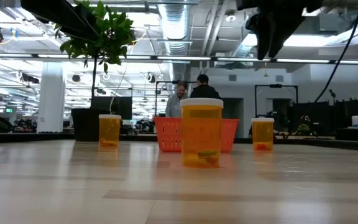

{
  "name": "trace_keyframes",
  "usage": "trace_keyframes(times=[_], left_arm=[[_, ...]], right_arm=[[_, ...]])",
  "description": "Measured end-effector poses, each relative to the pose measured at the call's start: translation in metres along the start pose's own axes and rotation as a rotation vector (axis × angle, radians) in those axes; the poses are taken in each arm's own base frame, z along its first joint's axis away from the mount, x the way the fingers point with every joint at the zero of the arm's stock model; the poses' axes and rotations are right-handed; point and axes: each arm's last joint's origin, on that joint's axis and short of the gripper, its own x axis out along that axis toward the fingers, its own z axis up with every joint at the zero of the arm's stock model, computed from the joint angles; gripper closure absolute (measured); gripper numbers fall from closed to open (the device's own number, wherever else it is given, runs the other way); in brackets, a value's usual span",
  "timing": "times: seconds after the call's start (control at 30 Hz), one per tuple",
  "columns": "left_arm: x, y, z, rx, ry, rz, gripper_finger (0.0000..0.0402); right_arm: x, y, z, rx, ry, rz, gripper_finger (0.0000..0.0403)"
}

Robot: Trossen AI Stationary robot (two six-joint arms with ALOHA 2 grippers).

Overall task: Pick and place pill bottles into a basket
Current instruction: Put the orange pill bottle into the orange bin

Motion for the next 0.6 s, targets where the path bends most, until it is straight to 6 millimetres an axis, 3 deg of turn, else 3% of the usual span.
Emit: trace_keyframes(times=[0.43, 0.6], left_arm=[[0.000, 0.000, 0.000, -0.001, 0.000, 0.001, 0.0235], [0.000, 0.000, 0.000, -0.001, -0.001, 0.001, 0.0235]], right_arm=[[0.005, -0.020, 0.007, -0.011, -0.085, 0.057, 0.0132], [0.033, -0.014, -0.002, -0.036, -0.014, 0.068, 0.0132]])
